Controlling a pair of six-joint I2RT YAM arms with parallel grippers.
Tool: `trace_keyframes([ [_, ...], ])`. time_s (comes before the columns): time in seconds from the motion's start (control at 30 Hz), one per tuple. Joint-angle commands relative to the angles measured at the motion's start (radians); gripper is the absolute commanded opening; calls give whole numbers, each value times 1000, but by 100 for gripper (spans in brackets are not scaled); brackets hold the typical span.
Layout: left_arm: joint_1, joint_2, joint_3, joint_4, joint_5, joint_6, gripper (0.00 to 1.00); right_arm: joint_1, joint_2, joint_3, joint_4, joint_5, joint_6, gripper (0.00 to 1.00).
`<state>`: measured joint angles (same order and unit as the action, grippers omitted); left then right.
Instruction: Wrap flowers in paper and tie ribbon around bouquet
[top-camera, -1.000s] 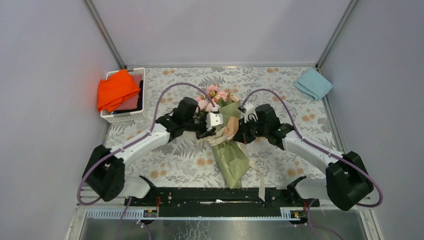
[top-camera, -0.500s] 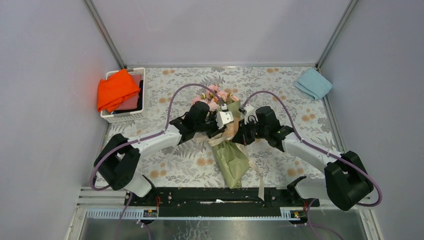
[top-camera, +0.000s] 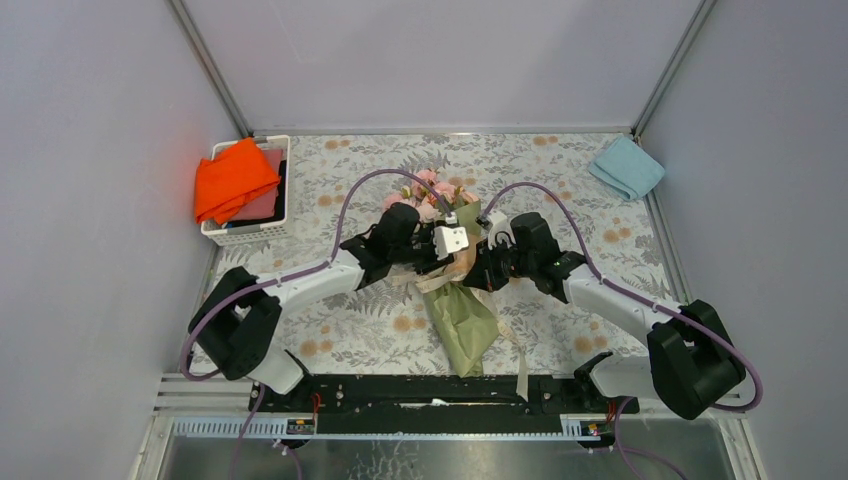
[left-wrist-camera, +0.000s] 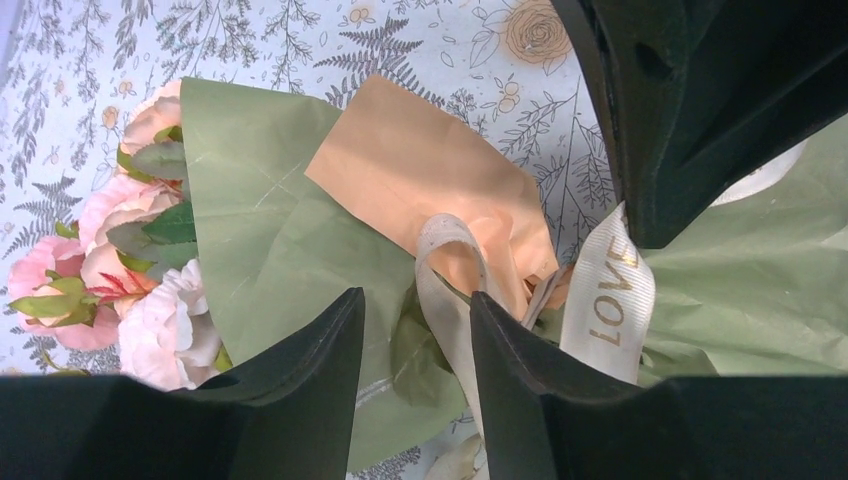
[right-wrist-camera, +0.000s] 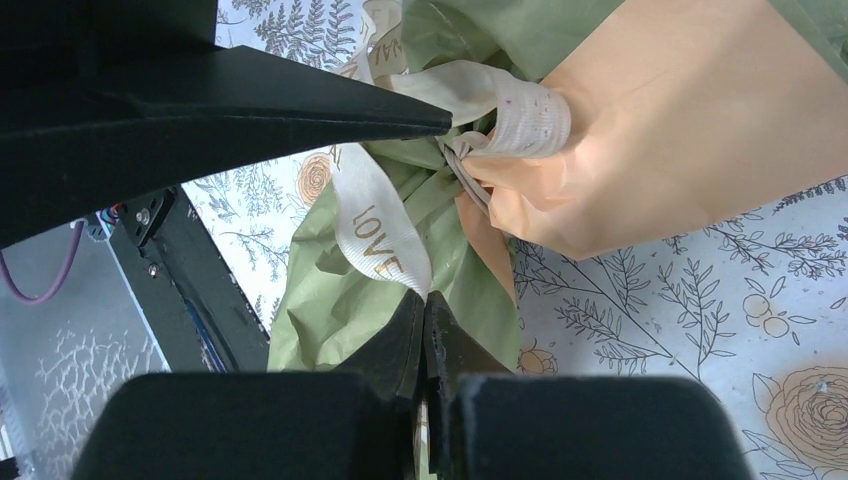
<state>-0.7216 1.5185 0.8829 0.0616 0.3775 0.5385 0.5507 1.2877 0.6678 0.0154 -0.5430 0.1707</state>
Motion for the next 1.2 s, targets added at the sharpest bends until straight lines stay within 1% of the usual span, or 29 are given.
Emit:
trace_keyframes([
  [0.0,-6,27,-11,94,-8,45,50,3,0,10,46,-27,-14,0],
  [0.07,-6,42,-13,114,-12,53,48,3,-2,10,45,-26,-16,0],
  [0.2,-6,44,-20,115,27,61,39,2,-7,8,44,-27,-17,0],
  [0.23,-7,41,-24,108,36,65,32,3,-6,8,46,-26,-16,0],
  [0.33,-6,20,-33,83,28,65,1,3,-7,7,55,-28,-4,0],
  [0.37,-7,8,-32,71,22,60,0,3,-6,5,66,-30,6,0],
  [0.47,-5,-35,8,-7,21,11,0,16,-5,-14,156,-35,80,0],
  [0.53,-5,-57,52,-86,30,-46,0,71,1,-28,251,-14,126,0],
  [0.6,-5,-72,78,-156,44,-95,0,108,29,-26,315,13,166,0],
  [0.7,-5,-90,73,-196,38,-130,0,114,91,-35,422,51,243,0],
  [0.83,-5,-104,66,-203,22,-170,0,115,128,-39,488,161,306,0],
  [0.97,-6,-114,79,-213,32,-188,0,114,194,-8,518,198,370,0],
  [1.03,-5,-121,77,-217,44,-190,0,114,217,-13,560,213,411,0],
  [1.17,-5,-134,48,-222,71,-193,0,114,250,16,542,253,438,0],
])
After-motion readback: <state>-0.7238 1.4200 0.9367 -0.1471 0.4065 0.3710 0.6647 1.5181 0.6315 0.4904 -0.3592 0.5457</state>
